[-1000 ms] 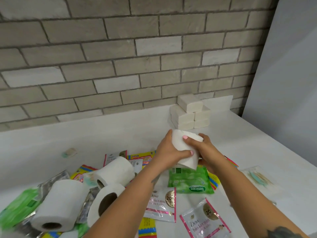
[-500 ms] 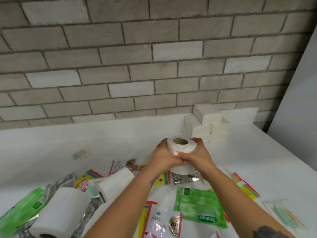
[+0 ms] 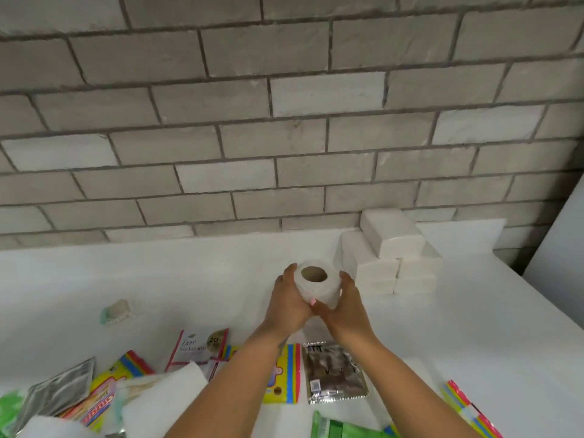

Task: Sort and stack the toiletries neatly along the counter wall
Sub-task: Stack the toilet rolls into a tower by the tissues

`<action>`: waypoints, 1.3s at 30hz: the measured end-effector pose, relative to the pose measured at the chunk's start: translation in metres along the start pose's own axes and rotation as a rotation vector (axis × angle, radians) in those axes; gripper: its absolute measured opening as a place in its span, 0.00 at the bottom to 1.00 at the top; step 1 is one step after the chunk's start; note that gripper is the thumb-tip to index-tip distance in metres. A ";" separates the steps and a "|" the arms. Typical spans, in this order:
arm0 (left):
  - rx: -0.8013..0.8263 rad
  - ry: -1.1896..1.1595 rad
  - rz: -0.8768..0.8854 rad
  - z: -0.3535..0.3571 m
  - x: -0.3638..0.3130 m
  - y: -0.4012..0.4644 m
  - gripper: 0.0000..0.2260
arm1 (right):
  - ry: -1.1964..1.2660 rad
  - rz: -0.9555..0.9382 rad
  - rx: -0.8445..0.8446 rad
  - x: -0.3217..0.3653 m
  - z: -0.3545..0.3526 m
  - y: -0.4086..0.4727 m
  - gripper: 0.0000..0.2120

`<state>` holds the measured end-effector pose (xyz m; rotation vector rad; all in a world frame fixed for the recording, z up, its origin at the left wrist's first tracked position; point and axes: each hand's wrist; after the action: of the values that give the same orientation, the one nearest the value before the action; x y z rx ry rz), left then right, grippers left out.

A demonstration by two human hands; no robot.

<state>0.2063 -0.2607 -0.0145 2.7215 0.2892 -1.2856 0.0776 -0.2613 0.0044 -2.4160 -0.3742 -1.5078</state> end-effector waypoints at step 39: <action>0.188 0.151 -0.091 -0.034 -0.013 0.045 0.42 | -0.496 -0.137 0.085 0.006 0.003 0.059 0.34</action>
<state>0.2341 -0.2994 0.0180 3.0041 0.3258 -1.1867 0.1036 -0.3144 0.0031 -2.7180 -0.6982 -0.8937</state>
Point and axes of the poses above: each hand's wrist, its own y-axis towards the middle knuckle, its own z-axis out of the palm, x = y × z, and after that the axes turned 8 degrees about x, right-handed
